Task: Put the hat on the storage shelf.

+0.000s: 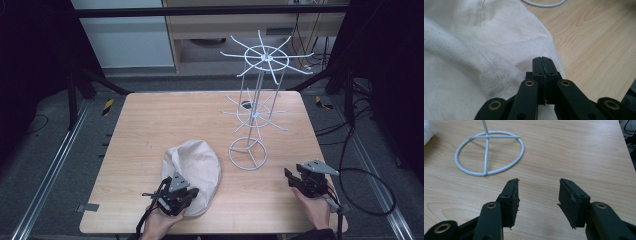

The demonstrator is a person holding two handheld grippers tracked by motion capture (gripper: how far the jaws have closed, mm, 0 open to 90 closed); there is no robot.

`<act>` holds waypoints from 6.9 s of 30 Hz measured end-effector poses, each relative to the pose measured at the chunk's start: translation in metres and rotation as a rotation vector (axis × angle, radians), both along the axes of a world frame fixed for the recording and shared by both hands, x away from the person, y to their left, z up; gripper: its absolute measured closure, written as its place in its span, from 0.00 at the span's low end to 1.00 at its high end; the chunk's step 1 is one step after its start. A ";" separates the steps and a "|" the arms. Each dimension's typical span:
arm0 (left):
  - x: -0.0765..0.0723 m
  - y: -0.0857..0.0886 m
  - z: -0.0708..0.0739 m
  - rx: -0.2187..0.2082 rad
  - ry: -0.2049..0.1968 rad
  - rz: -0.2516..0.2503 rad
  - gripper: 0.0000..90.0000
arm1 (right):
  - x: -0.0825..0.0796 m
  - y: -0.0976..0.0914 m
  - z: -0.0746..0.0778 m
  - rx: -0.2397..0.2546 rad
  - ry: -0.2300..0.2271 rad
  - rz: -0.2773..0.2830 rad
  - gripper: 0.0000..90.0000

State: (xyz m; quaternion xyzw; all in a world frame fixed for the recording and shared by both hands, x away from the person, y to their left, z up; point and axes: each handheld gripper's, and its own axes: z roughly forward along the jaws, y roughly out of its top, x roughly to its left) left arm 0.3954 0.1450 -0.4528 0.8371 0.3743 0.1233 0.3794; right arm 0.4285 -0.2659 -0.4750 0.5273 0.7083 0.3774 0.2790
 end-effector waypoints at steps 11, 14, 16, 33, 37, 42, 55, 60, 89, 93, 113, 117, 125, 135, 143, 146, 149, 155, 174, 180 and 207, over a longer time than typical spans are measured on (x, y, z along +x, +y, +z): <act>-0.013 0.041 0.003 -0.013 -0.001 0.056 1.00 | 0.000 0.000 0.000 -0.003 0.002 0.000 0.56; -0.015 0.054 0.002 -0.023 0.006 0.082 1.00 | 0.000 0.000 0.000 -0.002 0.003 0.003 0.56; -0.015 0.058 0.002 -0.047 0.009 0.087 1.00 | 0.001 0.000 -0.001 -0.006 0.001 0.005 0.56; 0.000 0.005 -0.004 0.031 -0.010 0.014 1.00 | 0.001 0.000 -0.001 -0.001 0.003 0.002 0.56; -0.001 0.015 -0.006 0.037 0.006 0.026 1.00 | 0.001 -0.002 -0.001 -0.001 0.001 -0.001 0.56; -0.005 0.033 -0.005 0.046 0.014 0.056 1.00 | 0.000 -0.002 -0.001 0.001 0.000 -0.002 0.56; -0.012 0.058 0.016 -0.014 -0.031 0.122 0.93 | 0.001 -0.002 -0.001 0.003 -0.001 -0.003 0.55; -0.013 0.065 0.041 -0.055 -0.094 0.143 0.82 | 0.001 -0.003 -0.001 0.007 -0.001 -0.003 0.54; 0.063 0.075 0.051 0.030 -0.006 0.268 0.49 | 0.002 -0.003 -0.001 0.019 0.012 -0.002 0.52; 0.065 0.074 0.045 0.046 0.010 0.264 0.51 | 0.002 -0.003 0.000 0.025 0.018 -0.001 0.52; 0.075 0.065 0.016 0.118 0.085 0.275 0.66 | 0.003 -0.002 -0.001 0.026 0.030 0.007 0.51; 0.078 0.065 0.013 0.103 0.123 0.299 0.78 | 0.003 -0.002 -0.002 0.022 0.028 0.008 0.51; 0.075 0.068 0.018 0.072 0.111 0.300 0.97 | 0.004 -0.002 -0.003 0.018 0.030 0.009 0.51; 0.065 0.079 0.034 -0.014 0.063 0.305 0.98 | 0.003 -0.003 -0.002 0.021 0.024 0.010 0.50; 0.055 0.084 0.051 -0.086 -0.020 0.297 0.98 | 0.003 -0.003 -0.002 0.023 0.023 0.009 0.50; 0.049 0.085 0.059 -0.113 -0.069 0.288 0.98 | 0.003 -0.003 -0.002 0.022 0.022 0.010 0.50; 0.045 0.085 0.065 -0.133 -0.103 0.286 0.98 | 0.003 -0.003 -0.002 0.021 0.020 0.010 0.50; 0.035 0.087 0.079 -0.191 -0.171 0.277 0.98 | 0.003 -0.004 -0.002 0.025 0.014 0.008 0.49; 0.005 0.094 0.117 -0.380 -0.355 0.252 0.98 | 0.002 -0.003 -0.002 0.023 -0.007 0.015 0.48; 0.001 0.100 0.133 -0.432 -0.423 0.253 0.98 | 0.000 -0.002 -0.001 0.034 -0.023 0.023 0.47; 0.014 0.071 0.180 -0.684 -0.560 0.193 0.98 | 0.000 0.000 -0.001 0.038 -0.034 0.037 0.46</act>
